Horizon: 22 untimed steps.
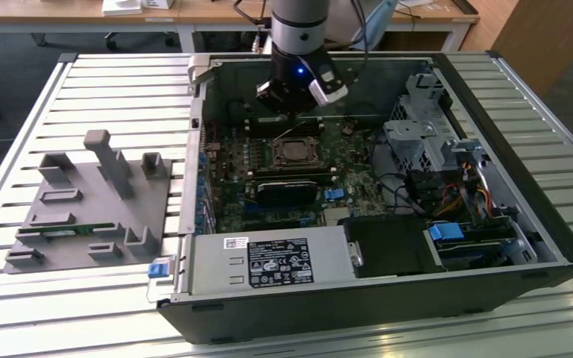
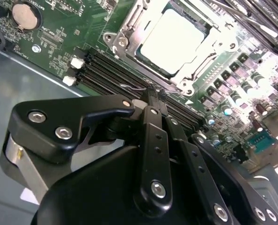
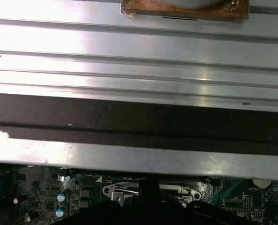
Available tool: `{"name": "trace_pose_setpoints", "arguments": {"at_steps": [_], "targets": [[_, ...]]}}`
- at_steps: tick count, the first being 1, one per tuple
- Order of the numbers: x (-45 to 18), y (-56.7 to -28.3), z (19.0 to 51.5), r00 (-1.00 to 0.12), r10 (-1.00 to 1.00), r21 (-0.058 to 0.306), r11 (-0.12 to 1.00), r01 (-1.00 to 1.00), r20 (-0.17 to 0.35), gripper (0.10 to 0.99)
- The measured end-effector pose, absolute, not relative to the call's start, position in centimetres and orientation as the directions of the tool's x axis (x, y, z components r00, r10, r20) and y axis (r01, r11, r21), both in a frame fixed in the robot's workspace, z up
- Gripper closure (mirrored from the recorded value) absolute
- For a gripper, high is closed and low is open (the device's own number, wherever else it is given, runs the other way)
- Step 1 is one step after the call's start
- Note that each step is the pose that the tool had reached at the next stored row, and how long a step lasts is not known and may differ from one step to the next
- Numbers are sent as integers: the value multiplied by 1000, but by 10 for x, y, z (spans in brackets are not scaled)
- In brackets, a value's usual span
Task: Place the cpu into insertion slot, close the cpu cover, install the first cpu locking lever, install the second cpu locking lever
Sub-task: 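Install the first cpu locking lever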
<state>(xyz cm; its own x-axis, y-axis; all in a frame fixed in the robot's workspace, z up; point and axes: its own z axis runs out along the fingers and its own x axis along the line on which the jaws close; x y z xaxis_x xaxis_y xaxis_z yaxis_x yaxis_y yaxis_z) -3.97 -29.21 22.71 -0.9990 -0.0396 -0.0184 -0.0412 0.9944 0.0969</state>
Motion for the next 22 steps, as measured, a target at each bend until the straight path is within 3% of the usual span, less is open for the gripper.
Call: {"name": "trace_pose_setpoints", "arguments": {"at_steps": [22], "targets": [[-20, -290, 212, -999, -40, 97, 994, -41, -17, 980]]}}
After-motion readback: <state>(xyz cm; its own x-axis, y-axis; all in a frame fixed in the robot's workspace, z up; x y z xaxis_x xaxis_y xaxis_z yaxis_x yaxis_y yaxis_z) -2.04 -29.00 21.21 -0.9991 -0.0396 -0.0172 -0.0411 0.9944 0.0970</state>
